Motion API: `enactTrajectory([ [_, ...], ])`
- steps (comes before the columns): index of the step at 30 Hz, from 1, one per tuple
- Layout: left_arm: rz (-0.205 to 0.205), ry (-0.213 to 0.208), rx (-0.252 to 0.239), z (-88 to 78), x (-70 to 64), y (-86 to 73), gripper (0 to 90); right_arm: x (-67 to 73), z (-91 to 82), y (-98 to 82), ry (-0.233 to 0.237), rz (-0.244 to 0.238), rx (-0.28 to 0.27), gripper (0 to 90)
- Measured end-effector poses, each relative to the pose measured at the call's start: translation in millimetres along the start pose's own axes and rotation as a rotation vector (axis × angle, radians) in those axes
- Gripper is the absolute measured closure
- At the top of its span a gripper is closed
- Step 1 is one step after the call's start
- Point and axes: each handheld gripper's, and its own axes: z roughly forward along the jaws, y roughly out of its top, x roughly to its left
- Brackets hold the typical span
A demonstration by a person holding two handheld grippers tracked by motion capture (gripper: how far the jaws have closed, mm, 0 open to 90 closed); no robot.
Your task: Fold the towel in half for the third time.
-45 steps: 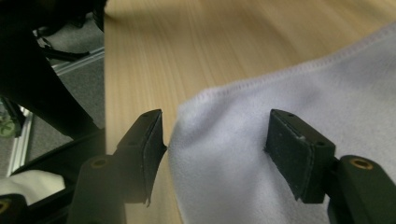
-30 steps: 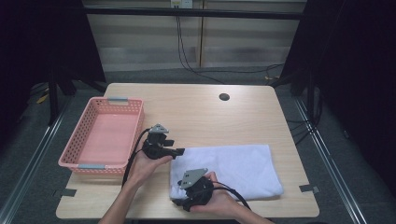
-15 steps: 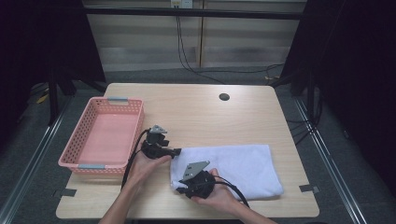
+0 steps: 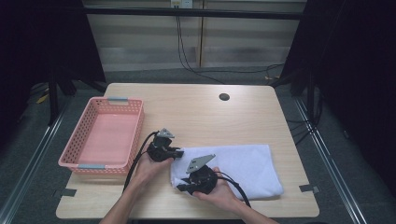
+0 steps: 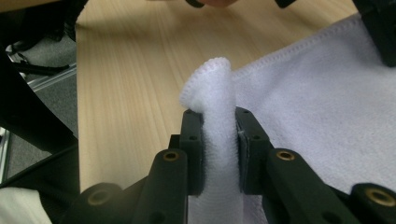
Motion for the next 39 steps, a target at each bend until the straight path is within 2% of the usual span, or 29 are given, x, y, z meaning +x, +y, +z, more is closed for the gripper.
enactTrajectory([
  [7, -0.091, -0.081, -0.094, -9.1, 5.0, 5.0, 80.3, 1.6, -10.0, 4.8, 0.001, 0.006, -0.033, 76.2],
  [10, -0.103, -0.113, -0.131, -16.1, 5.1, 9.7, 80.2, 1.2, -14.3, 7.4, 0.003, 0.008, -0.051, 76.2],
  [16, -0.113, -0.150, -0.163, -26.4, 4.5, 17.6, 80.7, 3.6, -26.3, 13.7, 0.003, 0.001, -0.079, 76.2],
  [24, -0.125, -0.144, -0.185, -40.6, 11.0, 25.8, 81.0, 2.9, -35.6, 26.3, 0.012, 0.030, -0.146, 76.1],
  [30, -0.145, -0.126, -0.194, -53.6, 13.7, 29.9, 81.5, 6.7, -43.2, 41.2, 0.015, 0.014, -0.189, 76.2],
  [36, -0.128, -0.113, -0.201, -68.0, 15.6, 33.5, 81.6, 11.8, -42.8, 52.5, 0.022, 0.000, -0.208, 76.2],
  [39, -0.144, -0.121, -0.229, -77.7, 17.9, 37.5, 81.6, 15.8, -43.6, 60.4, 0.016, -0.003, -0.225, 76.3],
])
